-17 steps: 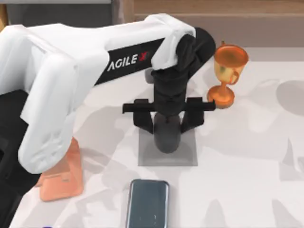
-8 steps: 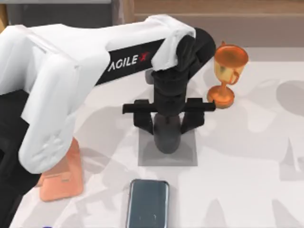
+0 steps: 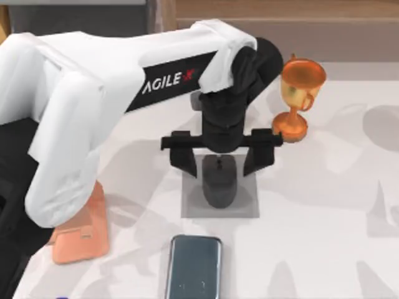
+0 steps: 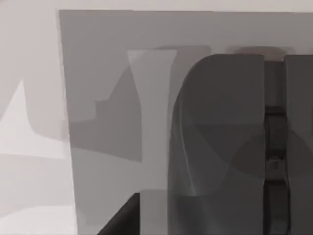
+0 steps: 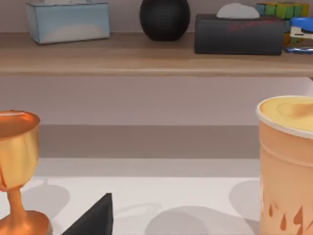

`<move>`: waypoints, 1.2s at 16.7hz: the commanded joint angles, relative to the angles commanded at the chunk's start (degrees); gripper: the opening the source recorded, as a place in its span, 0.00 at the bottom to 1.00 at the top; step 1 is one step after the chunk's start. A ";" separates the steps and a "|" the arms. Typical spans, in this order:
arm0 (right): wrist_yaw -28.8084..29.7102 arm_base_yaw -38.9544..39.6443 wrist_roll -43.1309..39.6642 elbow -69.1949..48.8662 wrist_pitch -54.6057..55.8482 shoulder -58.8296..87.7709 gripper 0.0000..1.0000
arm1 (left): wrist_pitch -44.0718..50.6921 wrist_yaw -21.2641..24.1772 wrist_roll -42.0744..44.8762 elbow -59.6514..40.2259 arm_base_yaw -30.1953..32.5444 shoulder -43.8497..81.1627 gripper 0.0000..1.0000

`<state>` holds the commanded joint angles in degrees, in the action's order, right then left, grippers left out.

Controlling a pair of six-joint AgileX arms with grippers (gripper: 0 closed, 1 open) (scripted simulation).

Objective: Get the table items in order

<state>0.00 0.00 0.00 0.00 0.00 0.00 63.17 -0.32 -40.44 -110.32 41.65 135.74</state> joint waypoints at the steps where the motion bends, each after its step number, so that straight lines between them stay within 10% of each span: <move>1: 0.00 0.00 0.00 0.00 0.00 0.00 1.00 | 0.00 0.00 0.00 0.00 0.00 0.00 1.00; 11: 0.00 0.00 0.00 0.00 0.00 0.00 1.00 | -0.33 -0.01 -0.56 1.58 0.46 -1.90 1.00; 20: 0.00 0.00 0.00 0.00 0.00 0.00 1.00 | -4.54 -0.70 -6.92 26.33 9.02 -21.60 1.00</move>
<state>0.00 0.00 0.00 0.00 0.00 0.00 58.63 -1.02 -47.36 -83.99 50.68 114.14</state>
